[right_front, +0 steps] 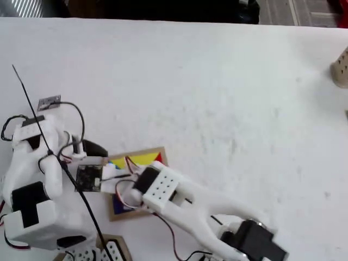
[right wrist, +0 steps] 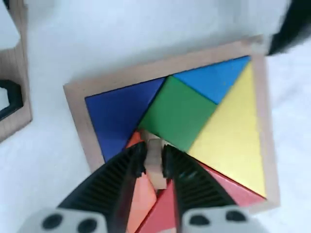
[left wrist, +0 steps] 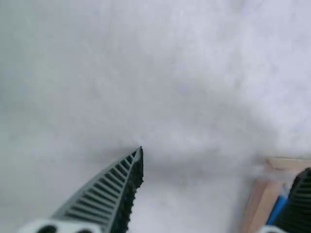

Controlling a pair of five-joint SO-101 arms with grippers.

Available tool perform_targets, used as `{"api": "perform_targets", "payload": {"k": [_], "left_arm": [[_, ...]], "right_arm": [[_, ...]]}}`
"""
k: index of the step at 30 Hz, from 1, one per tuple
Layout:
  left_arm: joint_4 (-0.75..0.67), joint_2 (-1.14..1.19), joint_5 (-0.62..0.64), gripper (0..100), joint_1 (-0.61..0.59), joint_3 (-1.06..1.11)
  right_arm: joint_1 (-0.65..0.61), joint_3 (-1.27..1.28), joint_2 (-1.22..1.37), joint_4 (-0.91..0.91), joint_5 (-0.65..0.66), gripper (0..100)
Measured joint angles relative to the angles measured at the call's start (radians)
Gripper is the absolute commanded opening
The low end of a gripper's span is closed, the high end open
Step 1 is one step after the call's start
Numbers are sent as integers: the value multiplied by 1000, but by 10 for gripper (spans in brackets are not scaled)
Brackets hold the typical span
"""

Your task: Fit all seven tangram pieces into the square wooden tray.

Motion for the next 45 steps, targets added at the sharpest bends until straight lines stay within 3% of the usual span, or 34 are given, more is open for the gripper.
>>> {"api": "perform_targets", "payload": {"k": [10,15,21,24,30,37,39,43,45], "left_arm": [[0,0,0,443,0,0],[0,0,0,444,0,0],[0,0,0,445,0,0],[0,0,0,445,0,0],[0,0,0,445,0,0],[0,0,0,445,0,0],[0,0,0,445,0,0],[0,0,0,443,0,0],[0,0,0,443,0,0]], "right_arm": [[178,0,-264,43,-92,17],[196,74,-201,-120,-91,20],[199,86,-106,-206,-75,216],[199,86,-83,-215,-75,262],[166,89,-66,-209,-75,255],[143,57,-184,-17,-75,250],[147,55,-261,34,-75,202],[230,54,-396,55,-95,3],[278,69,-417,14,-153,50]]}}
